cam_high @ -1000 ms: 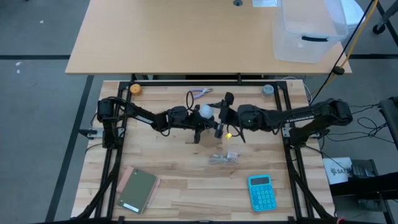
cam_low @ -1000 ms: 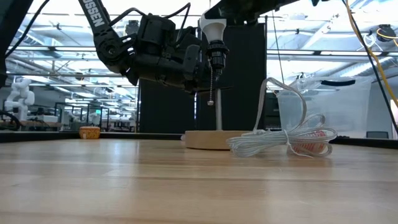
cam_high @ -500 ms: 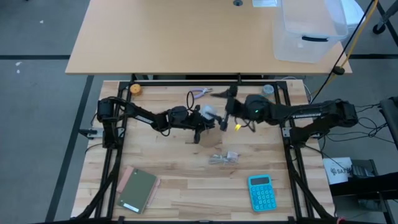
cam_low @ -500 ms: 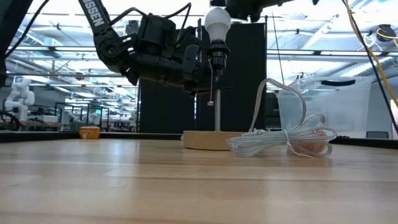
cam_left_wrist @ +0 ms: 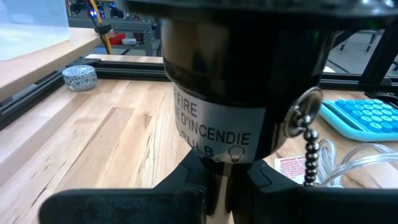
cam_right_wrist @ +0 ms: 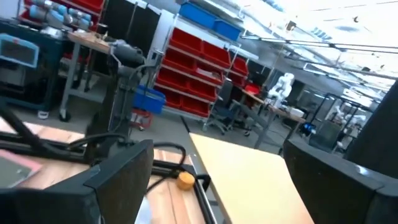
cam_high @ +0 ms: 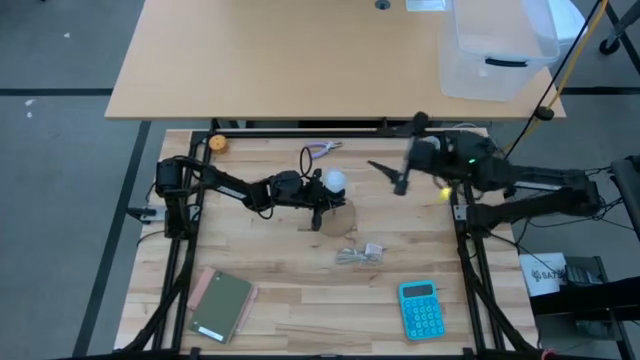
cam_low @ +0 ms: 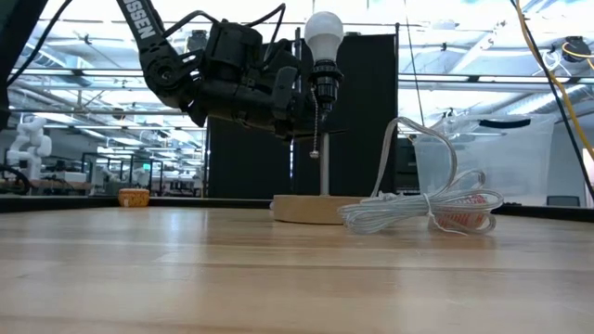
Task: Screw lightbulb
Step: Remove the light bulb from the brown lamp
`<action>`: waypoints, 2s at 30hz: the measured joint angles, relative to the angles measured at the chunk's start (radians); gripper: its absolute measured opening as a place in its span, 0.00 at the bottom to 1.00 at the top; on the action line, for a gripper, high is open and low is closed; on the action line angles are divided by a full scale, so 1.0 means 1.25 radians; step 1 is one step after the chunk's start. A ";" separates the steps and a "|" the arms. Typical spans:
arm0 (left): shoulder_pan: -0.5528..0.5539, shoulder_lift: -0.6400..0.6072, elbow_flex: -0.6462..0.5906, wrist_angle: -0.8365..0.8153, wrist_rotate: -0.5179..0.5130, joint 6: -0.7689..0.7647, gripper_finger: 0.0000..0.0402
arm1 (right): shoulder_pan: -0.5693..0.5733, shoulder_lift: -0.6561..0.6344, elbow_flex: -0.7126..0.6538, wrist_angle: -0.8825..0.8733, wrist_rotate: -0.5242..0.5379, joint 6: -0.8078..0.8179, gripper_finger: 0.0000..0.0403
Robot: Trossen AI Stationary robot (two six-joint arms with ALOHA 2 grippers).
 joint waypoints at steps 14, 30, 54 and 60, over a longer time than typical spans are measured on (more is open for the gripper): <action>0.002 0.000 0.000 0.001 0.016 0.009 0.08 | -0.048 -0.184 -0.079 -0.237 -0.086 0.051 0.88; 0.000 0.000 0.000 0.001 0.018 0.006 0.08 | -0.067 -0.209 -0.586 0.435 -0.093 0.399 0.88; 0.007 0.000 0.000 0.002 0.012 0.006 0.08 | 0.019 0.304 -0.370 0.669 -0.046 0.387 0.88; 0.007 0.000 0.000 0.002 0.012 0.006 0.08 | 0.038 0.359 -0.317 0.657 -0.051 0.372 0.88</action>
